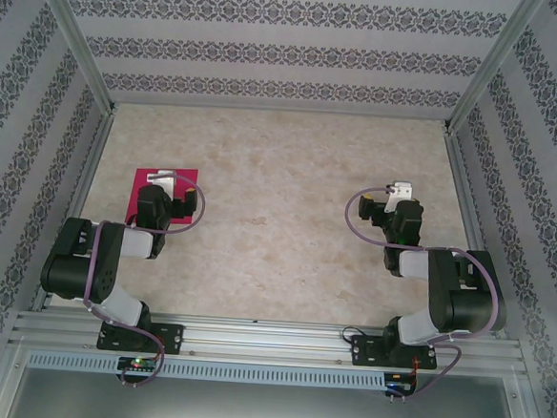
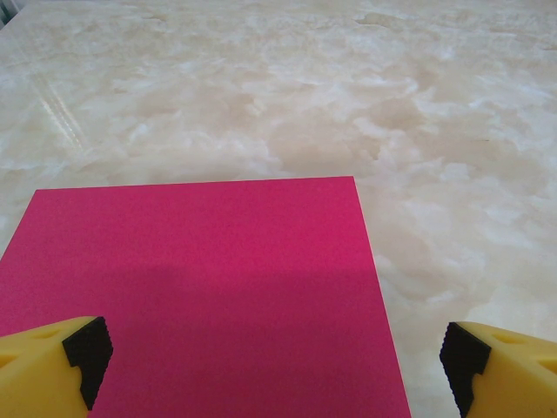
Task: Fold a paper plane with a square sheet of paper (pick it up from the middle)
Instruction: Move the square sheet of paper to the center of the table.
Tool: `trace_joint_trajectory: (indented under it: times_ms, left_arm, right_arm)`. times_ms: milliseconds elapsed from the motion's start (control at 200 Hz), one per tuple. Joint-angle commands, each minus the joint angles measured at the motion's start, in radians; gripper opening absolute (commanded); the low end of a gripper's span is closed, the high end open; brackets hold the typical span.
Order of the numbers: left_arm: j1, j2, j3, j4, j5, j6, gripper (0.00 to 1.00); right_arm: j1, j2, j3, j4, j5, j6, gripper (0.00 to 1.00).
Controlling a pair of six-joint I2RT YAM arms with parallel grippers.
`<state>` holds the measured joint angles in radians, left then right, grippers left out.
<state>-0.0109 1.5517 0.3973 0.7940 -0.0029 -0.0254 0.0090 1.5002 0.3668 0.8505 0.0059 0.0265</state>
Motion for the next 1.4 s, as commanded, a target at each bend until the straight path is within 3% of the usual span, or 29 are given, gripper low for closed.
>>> trace_joint_trajectory:
  times_ms: [0, 649, 954, 1029, 1104, 1169, 1259, 1314, 1359, 1394]
  left_arm:
    - [0.012, 0.010, 0.017, 0.037, 0.012, 0.016, 1.00]
    - [0.012, -0.006, 0.012, 0.031, 0.035, 0.025, 1.00]
    - [0.012, -0.287, 0.044, -0.267, 0.040, -0.036, 1.00]
    - [0.013, -0.344, 0.112, -0.442, 0.024, -0.112, 1.00]
    - [0.012, -0.361, 0.227, -0.657, 0.049, -0.166, 1.00]
    - [0.012, -0.359, 0.304, -0.782, 0.045, -0.249, 1.00]
    - [0.013, -0.350, 0.351, -0.831, 0.088, -0.295, 1.00]
    - [0.013, -0.341, 0.365, -0.872, 0.077, -0.401, 1.00]
    - [0.015, -0.327, 0.383, -0.914, 0.069, -0.475, 1.00]
    - [0.017, -0.313, 0.387, -0.909, 0.126, -0.481, 1.00]
  right_arm:
    - [0.003, 0.008, 0.020, 0.036, -0.008, -0.005, 0.98]
    - [-0.008, 0.004, 0.018, 0.039, -0.054, -0.009, 0.98]
    - [0.052, -0.069, -0.067, 0.128, 0.013, -0.060, 0.98]
    - [0.059, -0.157, -0.030, -0.028, 0.032, -0.043, 0.98]
    - [0.056, -0.277, 0.056, -0.338, 0.056, 0.026, 0.98]
    - [0.058, -0.350, 0.100, -0.494, 0.054, 0.079, 0.98]
    - [0.058, -0.429, 0.177, -0.701, 0.060, 0.249, 0.98]
    - [0.054, -0.456, 0.239, -0.843, 0.035, 0.372, 0.98]
    - [0.052, -0.467, 0.298, -0.959, -0.007, 0.458, 0.98]
    - [0.048, -0.471, 0.339, -1.035, -0.066, 0.493, 0.98]
